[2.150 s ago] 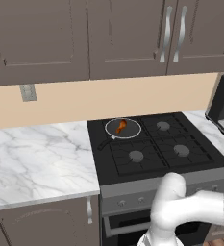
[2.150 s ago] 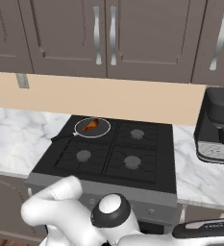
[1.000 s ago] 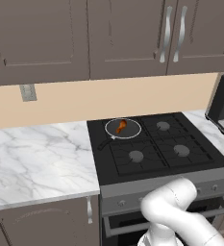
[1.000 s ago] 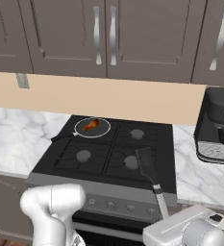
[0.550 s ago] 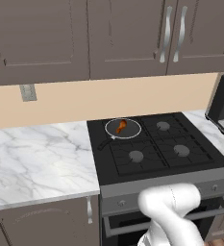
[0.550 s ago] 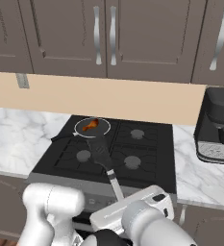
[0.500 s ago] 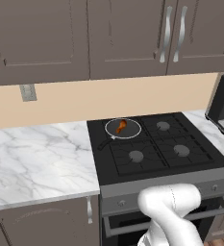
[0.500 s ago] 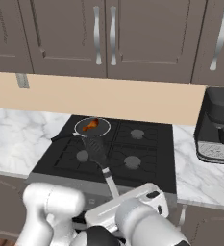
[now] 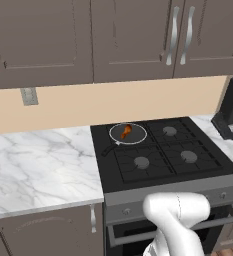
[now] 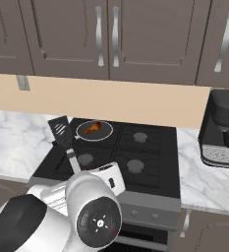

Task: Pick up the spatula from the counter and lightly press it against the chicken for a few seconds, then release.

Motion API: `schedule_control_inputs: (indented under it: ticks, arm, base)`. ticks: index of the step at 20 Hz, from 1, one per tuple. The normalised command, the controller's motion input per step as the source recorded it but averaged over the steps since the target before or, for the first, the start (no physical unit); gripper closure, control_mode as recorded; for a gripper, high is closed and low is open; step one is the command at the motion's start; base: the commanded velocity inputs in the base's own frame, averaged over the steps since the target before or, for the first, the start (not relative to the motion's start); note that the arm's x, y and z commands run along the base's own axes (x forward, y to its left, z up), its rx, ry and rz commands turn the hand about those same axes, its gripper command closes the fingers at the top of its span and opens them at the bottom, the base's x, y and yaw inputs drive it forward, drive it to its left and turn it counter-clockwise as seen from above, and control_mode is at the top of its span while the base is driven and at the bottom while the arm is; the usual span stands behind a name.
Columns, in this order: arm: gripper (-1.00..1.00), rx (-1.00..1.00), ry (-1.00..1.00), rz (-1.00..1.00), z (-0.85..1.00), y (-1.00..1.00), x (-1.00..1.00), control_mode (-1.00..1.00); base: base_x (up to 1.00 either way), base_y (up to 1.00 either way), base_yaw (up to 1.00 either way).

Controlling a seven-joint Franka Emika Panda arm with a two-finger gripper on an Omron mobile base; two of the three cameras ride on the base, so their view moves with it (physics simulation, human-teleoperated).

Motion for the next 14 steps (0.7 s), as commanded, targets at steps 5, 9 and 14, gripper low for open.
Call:
schedule_control_inputs:
  ticks: [5,9,14]
  arm:
    - [1.00,-0.09,0.19,-0.04,0.06,0.58,0.15,-1.00]
    - [1.00,-0.07,0.08,-0.06,-0.18,0.12,0.09,-1.00]
    - [1.00,-0.04,0.00,-0.01,-0.20,-0.03,0.05,-1.00]
  base:
    - [0.00,0.00,0.00]
    - [0.00,0.00,0.00]
    - [0.00,0.00,0.00]
